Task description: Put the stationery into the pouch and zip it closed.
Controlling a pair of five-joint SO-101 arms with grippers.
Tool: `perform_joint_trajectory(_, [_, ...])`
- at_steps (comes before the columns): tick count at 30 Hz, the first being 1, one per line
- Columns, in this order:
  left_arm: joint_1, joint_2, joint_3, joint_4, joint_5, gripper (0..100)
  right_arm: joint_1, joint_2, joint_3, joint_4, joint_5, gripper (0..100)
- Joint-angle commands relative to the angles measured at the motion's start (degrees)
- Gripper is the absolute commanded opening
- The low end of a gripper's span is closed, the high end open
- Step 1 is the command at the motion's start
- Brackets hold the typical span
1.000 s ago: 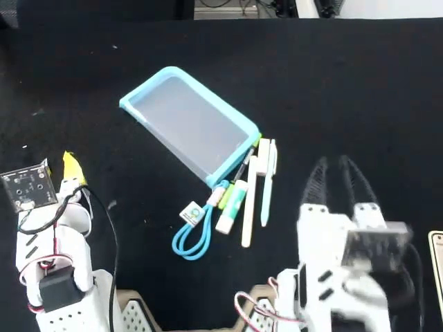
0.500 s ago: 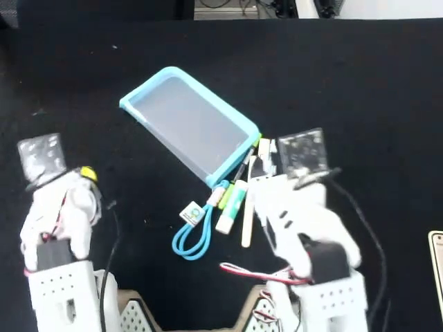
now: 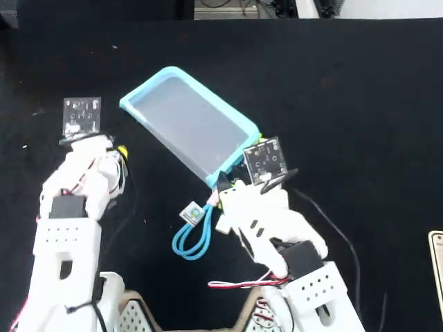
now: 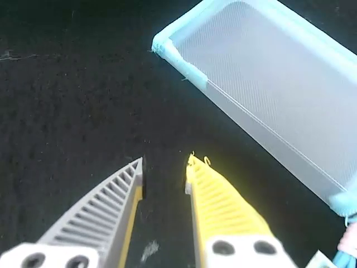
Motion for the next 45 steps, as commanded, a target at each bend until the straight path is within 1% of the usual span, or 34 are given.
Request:
perform_joint_trajectory(1, [0.75, 9.76, -6.11, -2.73, -0.26, 13, -0.53, 3.03, -1.45, -1.23, -0.35, 8.9])
perform_joint_trajectory(3, [0.84, 14.24, -6.64, -2.73, 0.09, 13, -0.53, 8.13, -3.38, -1.23, -0.35, 8.9])
perform_joint_trajectory(6, [0.4, 18.99, -6.9, -2.73, 2.9, 13, -0.7, 18.24, -7.25, -1.76, -0.62, 8.9])
perform_joint_trajectory(10, [0.66, 20.4, -5.85, -2.73, 6.42, 13, -0.79, 31.87, -12.7, -1.93, -1.05, 8.9])
perform_joint_trajectory(12, [0.48, 19.96, -5.05, -2.73, 8.88, 13, -0.88, 37.41, -15.08, -1.93, -4.31, 8.9])
perform_joint_trajectory(15, [0.4, 20.04, -4.7, -2.73, 10.55, 13, -1.85, 44.0, -18.24, -1.85, -10.64, 8.9])
perform_joint_trajectory(17, [0.4, 20.04, -4.09, -2.73, 10.64, 13, -2.29, 47.43, -20.0, -1.76, -12.4, 9.0])
perform_joint_trajectory(19, [0.4, 19.96, -3.82, -2.73, 10.64, 13, -2.2, 50.33, -21.58, -1.41, -12.4, 9.0])
perform_joint_trajectory(25, [0.4, 19.96, -3.82, -2.73, 10.64, 13, -2.02, 55.6, -24.13, -1.32, -12.4, 9.3])
perform_joint_trajectory(28, [0.4, 19.96, -3.74, -2.73, 10.46, 13, -2.02, 56.92, -24.31, -1.14, -12.4, 15.6])
perform_joint_trajectory(30, [0.4, 20.04, -3.74, -2.73, 10.29, 13, -2.02, 57.36, -24.22, -1.14, -10.99, 18.6])
perform_joint_trajectory(33, [0.4, 19.96, -3.21, -2.73, 10.29, 13, -2.37, 58.15, -24.04, -1.14, -7.82, 18.7])
perform_joint_trajectory(36, [0.4, 19.96, -2.95, -2.73, 10.2, 13, -2.55, 59.82, -24.13, -1.23, -7.47, 18.7])
perform_joint_trajectory(41, [0.4, 19.96, -2.86, -2.73, 10.2, 13, -6.86, 62.55, -24.48, -2.2, -7.82, 18.8])
perform_joint_trajectory(45, [0.4, 19.96, -2.86, -2.73, 10.2, 13, -7.38, 62.73, -24.4, -5.63, -8.0, 18.8])
